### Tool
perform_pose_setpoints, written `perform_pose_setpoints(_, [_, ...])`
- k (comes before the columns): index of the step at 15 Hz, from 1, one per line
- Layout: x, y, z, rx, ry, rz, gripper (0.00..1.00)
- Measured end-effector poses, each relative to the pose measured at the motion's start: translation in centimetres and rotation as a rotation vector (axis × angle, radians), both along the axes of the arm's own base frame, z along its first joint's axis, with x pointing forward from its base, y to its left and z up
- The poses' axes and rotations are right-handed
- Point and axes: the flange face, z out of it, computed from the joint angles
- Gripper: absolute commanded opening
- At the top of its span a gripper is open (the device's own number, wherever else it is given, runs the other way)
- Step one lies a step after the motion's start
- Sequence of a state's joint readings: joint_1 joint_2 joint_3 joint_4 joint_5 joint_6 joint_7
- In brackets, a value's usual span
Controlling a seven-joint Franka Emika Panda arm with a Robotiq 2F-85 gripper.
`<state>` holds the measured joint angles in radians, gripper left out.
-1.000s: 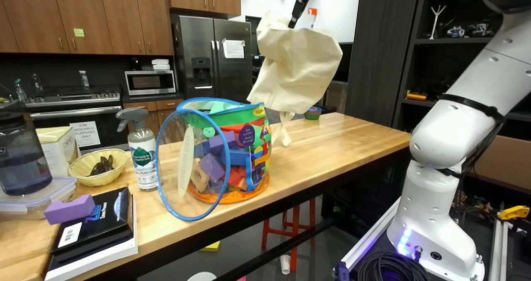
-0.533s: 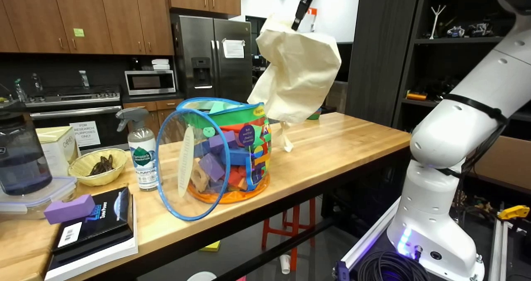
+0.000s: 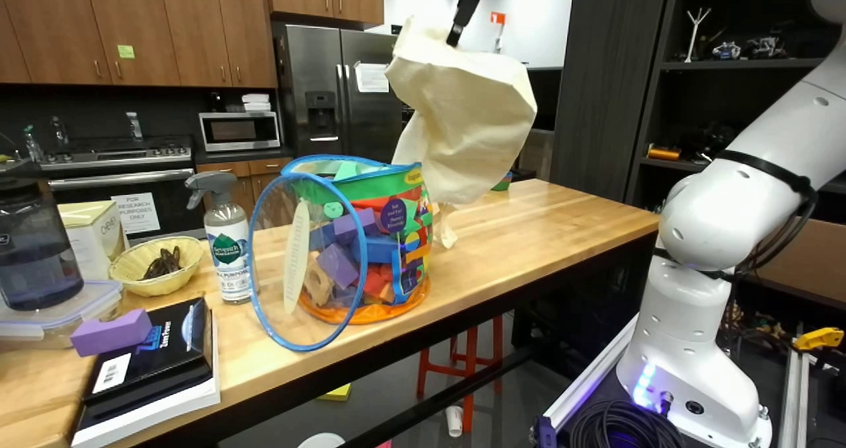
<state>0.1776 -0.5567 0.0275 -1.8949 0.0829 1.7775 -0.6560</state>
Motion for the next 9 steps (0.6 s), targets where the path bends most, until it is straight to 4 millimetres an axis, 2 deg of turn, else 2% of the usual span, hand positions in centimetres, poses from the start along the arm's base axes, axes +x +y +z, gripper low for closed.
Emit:
perform_pose_setpoints(3, [-2.0, 3.3, -0.2, -0.014, -0.006, 0.079, 0.01])
perform_pose_setpoints(5, [-2.9, 3.6, -0.8, -0.016, 0.0, 0.086, 0.01])
perform_pose_setpoints(7, [-3.1, 2.1, -1.8, 0.0, 0.017, 0.044, 0.01])
perform_pose_setpoints(9, [-3.0, -1.0, -2.9, 0.03, 0.036, -0.024, 0.01])
